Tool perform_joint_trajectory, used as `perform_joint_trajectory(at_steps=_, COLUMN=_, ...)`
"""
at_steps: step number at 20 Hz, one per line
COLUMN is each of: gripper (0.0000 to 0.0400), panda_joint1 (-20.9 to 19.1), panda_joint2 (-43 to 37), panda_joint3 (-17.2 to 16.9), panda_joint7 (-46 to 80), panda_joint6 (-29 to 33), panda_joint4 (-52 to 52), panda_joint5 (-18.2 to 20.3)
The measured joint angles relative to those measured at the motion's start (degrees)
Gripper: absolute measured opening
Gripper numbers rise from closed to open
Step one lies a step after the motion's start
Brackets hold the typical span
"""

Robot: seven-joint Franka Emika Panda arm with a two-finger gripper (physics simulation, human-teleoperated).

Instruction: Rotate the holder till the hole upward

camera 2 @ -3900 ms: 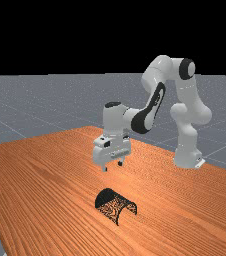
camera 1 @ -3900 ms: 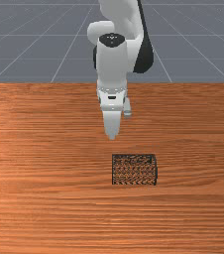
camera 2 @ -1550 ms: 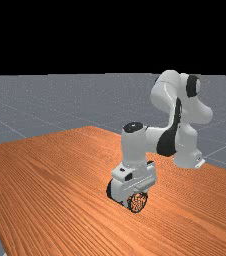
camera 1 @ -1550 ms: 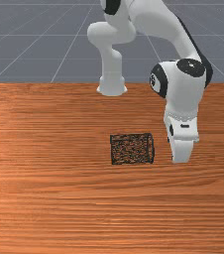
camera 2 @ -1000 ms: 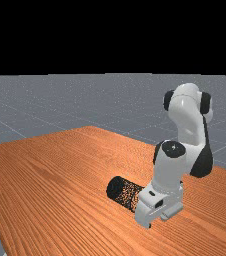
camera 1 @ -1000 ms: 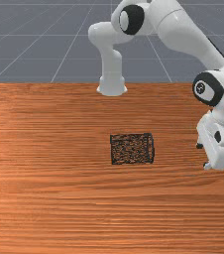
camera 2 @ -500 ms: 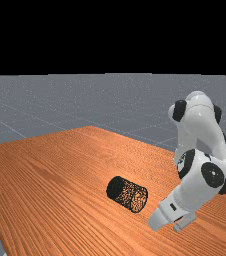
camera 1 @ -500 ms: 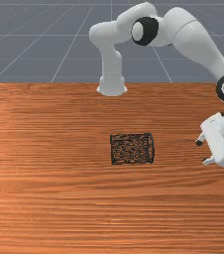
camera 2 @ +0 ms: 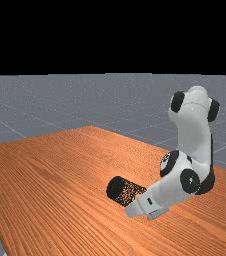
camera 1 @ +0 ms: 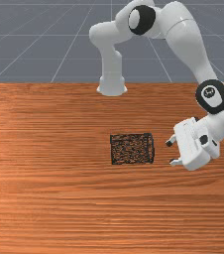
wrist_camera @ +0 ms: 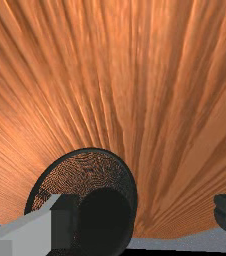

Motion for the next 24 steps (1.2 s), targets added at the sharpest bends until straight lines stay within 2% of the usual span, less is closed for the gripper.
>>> perform_joint_trajectory(at_steps=1, gripper=0.04, panda_joint1=-0.6, panda_joint2=1.9, panda_joint3=0.3, panda_joint7=-2.0, panda_joint6=-2.5, panda_joint4=3.7, panda_joint5=0.5)
perform_joint_trajectory(at_steps=5, gripper=0.04, panda_joint1=-1.7, panda_joint2=1.4, panda_joint3=0.4, panda_joint7=-4.5, panda_joint6=-2.4, panda_joint4=2.4, panda_joint5=0.6)
perform_joint_trajectory(at_steps=6, gripper=0.04, panda_joint1=-0.9, panda_joint2=-3.4, panda_joint3=-0.7, panda_joint7=-1.7, panda_joint6=6.5, panda_joint4=-7.5, panda_joint5=-2.9)
perform_joint_trajectory(at_steps=9, gripper=0.04, panda_joint1=-2.0, panda_joint2=-6.2, panda_joint3=-1.7, panda_joint7=-2.4, panda_joint6=10.8, panda_joint4=-13.1, panda_joint5=-4.7)
perform_joint_trajectory(at_steps=11, gripper=0.04, panda_joint1=-3.6, panda_joint2=-5.8, panda_joint3=-1.8, panda_joint7=-3.3, panda_joint6=8.8, panda_joint4=-12.2, panda_joint5=-3.0)
perform_joint_trajectory(at_steps=18, gripper=0.04, panda_joint1=-6.6, panda_joint2=-9.8, panda_joint3=-4.1, panda_joint7=-4.2, panda_joint6=16.3, panda_joint4=-20.5, panda_joint5=-6.0)
perform_joint_trajectory(at_steps=22, gripper=0.04, panda_joint1=-7.9, panda_joint2=-10.5, panda_joint3=-4.3, panda_joint7=-4.8, panda_joint6=17.7, panda_joint4=-21.7, panda_joint5=-5.7)
perform_joint_trajectory(at_steps=23, gripper=0.0244, panda_joint1=-8.0, panda_joint2=-10.7, panda_joint3=-4.2, panda_joint7=-4.9, panda_joint6=17.8, panda_joint4=-21.9, panda_joint5=-5.6)
perform_joint_trajectory(at_steps=24, gripper=0.015, panda_joint1=-7.8, panda_joint2=-10.4, panda_joint3=-4.5, panda_joint7=-4.6, panda_joint6=17.4, panda_joint4=-21.6, panda_joint5=-5.9)
